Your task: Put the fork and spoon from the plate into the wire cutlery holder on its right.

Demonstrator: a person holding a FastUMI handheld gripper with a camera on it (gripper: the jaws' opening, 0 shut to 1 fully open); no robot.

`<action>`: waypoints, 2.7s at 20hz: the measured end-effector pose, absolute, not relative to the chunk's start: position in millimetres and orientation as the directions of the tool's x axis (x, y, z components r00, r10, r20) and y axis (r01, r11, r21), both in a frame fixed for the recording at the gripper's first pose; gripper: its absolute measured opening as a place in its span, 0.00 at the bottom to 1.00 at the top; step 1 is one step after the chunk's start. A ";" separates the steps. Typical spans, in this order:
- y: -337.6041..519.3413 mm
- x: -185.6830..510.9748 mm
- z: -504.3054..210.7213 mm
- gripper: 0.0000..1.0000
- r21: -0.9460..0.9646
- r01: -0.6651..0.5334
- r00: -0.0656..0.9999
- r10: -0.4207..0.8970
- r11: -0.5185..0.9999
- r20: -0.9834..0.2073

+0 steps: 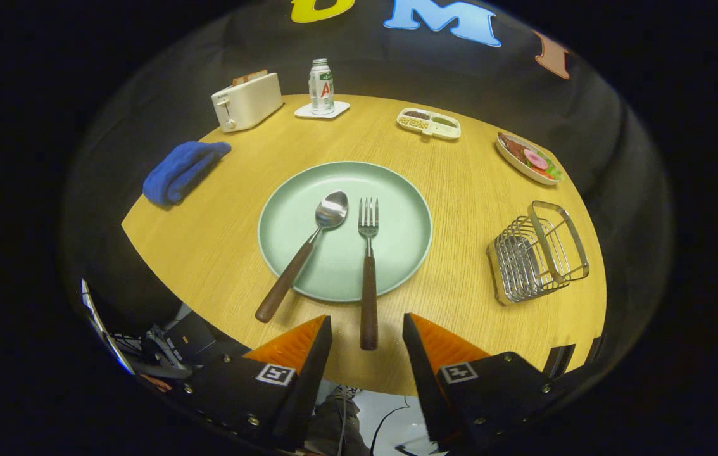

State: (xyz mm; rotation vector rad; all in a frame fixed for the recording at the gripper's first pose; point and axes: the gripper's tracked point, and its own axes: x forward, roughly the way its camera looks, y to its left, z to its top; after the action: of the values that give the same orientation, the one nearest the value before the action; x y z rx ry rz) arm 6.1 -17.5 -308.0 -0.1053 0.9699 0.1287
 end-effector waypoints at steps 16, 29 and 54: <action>-56.7 -0.1 -286.6 0.05 -0.006 -0.209 0.359 0.071 0.978 -0.931; -111.0 -15.8 -186.4 0.05 0.039 -0.265 0.299 0.120 0.963 -0.947; -221.4 -5.7 -190.3 0.05 -0.004 -0.117 0.130 0.012 0.993 -0.991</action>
State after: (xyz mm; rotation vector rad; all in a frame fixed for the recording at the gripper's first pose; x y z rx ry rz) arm -5.7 -221.4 -190.3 -0.0872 1.4380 0.0933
